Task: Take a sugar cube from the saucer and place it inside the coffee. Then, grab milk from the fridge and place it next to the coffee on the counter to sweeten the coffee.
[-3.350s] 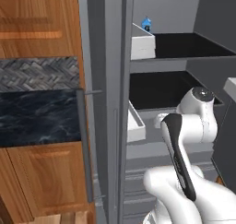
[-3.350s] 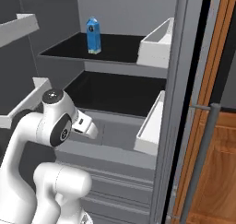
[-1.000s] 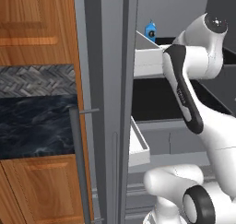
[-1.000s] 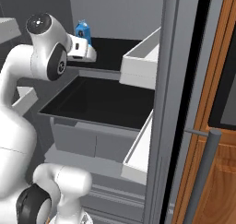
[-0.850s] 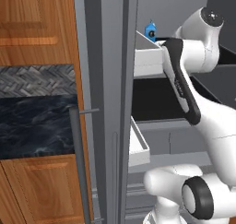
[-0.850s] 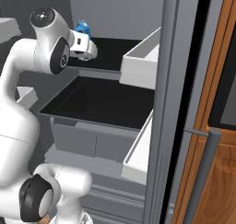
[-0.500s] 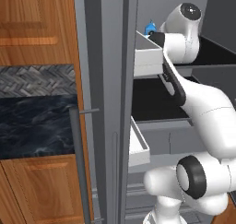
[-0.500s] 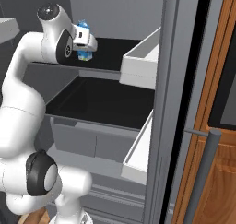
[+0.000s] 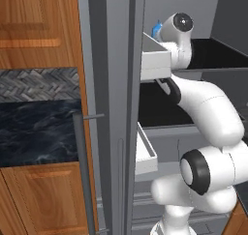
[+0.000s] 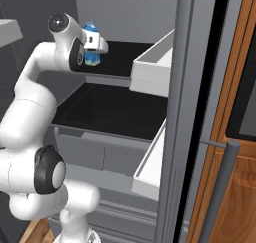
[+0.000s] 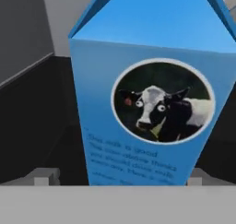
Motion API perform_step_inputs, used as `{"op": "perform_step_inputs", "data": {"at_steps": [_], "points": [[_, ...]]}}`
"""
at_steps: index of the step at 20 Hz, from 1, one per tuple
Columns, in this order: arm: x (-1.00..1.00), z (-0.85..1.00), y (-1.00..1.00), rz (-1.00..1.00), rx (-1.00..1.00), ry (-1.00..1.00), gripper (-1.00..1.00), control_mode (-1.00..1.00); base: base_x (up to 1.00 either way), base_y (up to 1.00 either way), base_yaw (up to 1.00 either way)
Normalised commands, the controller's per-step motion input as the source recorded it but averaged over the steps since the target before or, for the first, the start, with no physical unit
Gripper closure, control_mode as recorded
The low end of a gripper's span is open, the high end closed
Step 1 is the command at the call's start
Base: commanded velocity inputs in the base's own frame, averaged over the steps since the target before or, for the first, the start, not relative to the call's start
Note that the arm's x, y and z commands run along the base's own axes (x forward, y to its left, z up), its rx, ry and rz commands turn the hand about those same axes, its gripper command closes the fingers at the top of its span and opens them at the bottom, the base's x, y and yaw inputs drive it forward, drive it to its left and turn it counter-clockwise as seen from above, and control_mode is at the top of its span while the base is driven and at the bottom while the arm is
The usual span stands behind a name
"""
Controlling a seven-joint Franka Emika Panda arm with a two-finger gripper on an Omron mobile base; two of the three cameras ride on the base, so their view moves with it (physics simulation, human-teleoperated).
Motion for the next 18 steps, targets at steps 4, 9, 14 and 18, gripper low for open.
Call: {"op": "perform_step_inputs", "data": {"at_steps": [4,9,14,18], "points": [[0.24,0.0,0.0,-0.02,-0.03,-0.17,-1.0,-1.0,0.0,0.0,0.0],[0.1,0.0,0.0,0.0,0.0,-0.1,-1.0,-1.0,0.0,0.0,0.0],[0.0,0.0,0.0,0.0,0.0,-0.05,1.0,-1.0,0.0,0.0,0.0],[-0.06,0.0,0.0,0.0,0.0,0.0,1.0,-1.0,0.0,0.0,0.0]]}}
